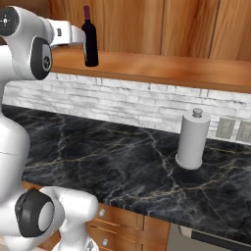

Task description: Open the cabinet directly in front. Then move the wine and the mug to the dining counter with the candle on it.

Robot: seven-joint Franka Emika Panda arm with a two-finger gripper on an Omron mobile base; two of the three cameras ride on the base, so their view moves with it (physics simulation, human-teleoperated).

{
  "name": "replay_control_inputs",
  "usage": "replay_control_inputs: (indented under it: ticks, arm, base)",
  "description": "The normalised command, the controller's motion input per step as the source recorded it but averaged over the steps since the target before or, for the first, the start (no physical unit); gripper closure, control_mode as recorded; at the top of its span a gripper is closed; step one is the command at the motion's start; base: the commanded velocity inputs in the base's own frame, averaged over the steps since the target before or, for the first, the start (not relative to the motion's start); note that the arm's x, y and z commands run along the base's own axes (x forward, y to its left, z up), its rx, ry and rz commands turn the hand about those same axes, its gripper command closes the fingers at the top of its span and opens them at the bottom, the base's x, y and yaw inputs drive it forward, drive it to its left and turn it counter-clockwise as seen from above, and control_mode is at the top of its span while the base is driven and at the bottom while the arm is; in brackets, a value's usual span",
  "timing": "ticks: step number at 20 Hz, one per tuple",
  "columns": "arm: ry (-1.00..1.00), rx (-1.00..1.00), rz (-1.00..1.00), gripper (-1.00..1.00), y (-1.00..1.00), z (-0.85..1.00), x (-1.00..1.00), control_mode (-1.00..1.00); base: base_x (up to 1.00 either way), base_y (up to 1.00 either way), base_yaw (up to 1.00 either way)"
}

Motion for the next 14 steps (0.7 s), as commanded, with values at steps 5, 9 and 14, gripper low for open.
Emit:
replay_control_inputs:
  ticks: [5, 9, 14]
  arm:
    - [0.02, 0.00, -0.03, -1.00, 0.00, 0.00, 0.47, -1.00]
    - [0.07, 0.00, -0.04, -1.00, 0.00, 0.00, 0.61, -1.00]
    - [0.12, 0.00, -0.03, -1.00, 0.00, 0.00, 0.63, -1.00]
  base:
    - [0.00, 0.00, 0.00]
    - [0.00, 0.00, 0.00]
    - [0.00, 0.00, 0.00]
